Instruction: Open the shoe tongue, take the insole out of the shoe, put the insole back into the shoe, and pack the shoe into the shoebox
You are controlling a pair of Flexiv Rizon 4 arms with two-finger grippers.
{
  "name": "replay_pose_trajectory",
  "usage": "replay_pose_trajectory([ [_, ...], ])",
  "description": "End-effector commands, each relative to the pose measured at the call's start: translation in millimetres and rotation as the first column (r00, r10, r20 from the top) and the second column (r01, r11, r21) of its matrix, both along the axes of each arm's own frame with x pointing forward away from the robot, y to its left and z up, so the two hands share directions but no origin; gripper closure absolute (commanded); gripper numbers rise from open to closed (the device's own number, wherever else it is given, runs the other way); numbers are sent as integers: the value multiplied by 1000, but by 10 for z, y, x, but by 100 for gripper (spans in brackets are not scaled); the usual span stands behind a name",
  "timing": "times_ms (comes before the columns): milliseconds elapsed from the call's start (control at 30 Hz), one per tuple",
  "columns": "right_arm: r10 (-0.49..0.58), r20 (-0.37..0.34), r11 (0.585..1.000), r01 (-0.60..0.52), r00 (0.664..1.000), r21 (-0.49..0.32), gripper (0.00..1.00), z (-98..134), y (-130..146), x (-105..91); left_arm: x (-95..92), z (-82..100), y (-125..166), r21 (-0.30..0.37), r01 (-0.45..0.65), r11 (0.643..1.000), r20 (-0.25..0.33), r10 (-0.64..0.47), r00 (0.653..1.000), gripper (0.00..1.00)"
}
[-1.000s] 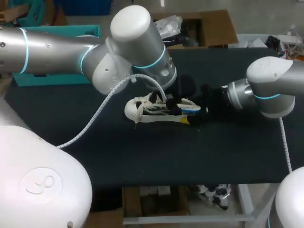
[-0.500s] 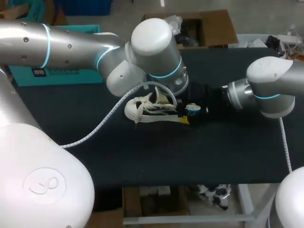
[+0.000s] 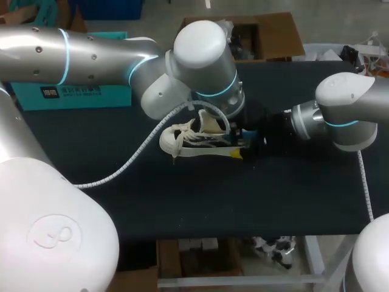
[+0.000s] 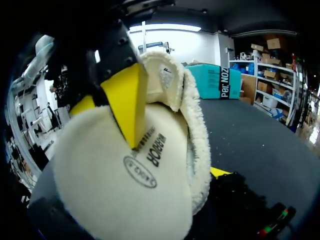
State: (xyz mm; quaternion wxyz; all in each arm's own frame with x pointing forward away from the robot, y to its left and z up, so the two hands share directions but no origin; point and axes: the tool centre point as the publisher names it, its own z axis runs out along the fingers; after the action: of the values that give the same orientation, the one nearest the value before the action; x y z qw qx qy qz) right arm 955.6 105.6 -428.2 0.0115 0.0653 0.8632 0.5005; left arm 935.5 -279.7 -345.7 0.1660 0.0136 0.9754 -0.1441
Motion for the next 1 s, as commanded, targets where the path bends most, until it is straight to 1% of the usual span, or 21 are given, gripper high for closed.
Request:
replay_pose_trajectory([
  [33, 3, -1, 1000, -3, 1000, 4, 100, -41, -4, 33, -14, 68, 53, -43, 3, 999, -15, -4, 1000, 100],
  [167, 3, -1, 1000, -3, 1000, 4, 100, -41, -4, 33, -80, 226, 83, -118, 16, 993, -38, -21, 999, 100],
  [300, 3, -1, 1000, -3, 1000, 4, 100, -41, -4, 33, -171, 414, 107, -207, 44, 977, -74, -60, 995, 100],
  [400, 3, -1, 1000, -3, 1000, 4, 100, -41, -4, 33, -254, 543, 144, -276, 58, 959, -85, -85, 993, 100],
  [500, 3, -1, 1000, -3, 1000, 4, 100, -41, -4, 33, -300, 661, 187, -353, 71, 933, -113, -118, 987, 100],
  [600, 10, 9, 1000, -10, 1000, -6, 100, 7, -45, 49, -333, 786, 184, -411, 78, 908, -135, -145, 980, 100],
  [633, 12, 14, 1000, -12, 1000, -10, 100, 26, -62, 53, -349, 841, 180, -434, 93, 896, -145, -171, 975, 100],
  [700, 9, 15, 1000, -9, 1000, -15, 100, 50, -94, 56, -383, 916, 158, -458, 97, 884, -147, -183, 972, 100],
  [733, 9, 17, 1000, -9, 1000, -19, 84, 62, -112, 56, -401, 955, 138, -470, 103, 877, -149, -194, 970, 100],
  [767, 10, 18, 1000, -10, 1000, -23, 29, 78, -137, 56, -415, 1001, 116, -485, 107, 868, -154, -205, 967, 100],
  [800, 8, 17, 1000, -8, 1000, -27, 0, 85, -151, 57, -426, 1046, 91, -498, 111, 860, -157, -215, 964, 100],
  [1000, -13, 5, 998, 14, 1000, -67, 0, 174, -329, 34, -481, 1288, -32, -567, 124, 814, -177, -267, 947, 100],
])
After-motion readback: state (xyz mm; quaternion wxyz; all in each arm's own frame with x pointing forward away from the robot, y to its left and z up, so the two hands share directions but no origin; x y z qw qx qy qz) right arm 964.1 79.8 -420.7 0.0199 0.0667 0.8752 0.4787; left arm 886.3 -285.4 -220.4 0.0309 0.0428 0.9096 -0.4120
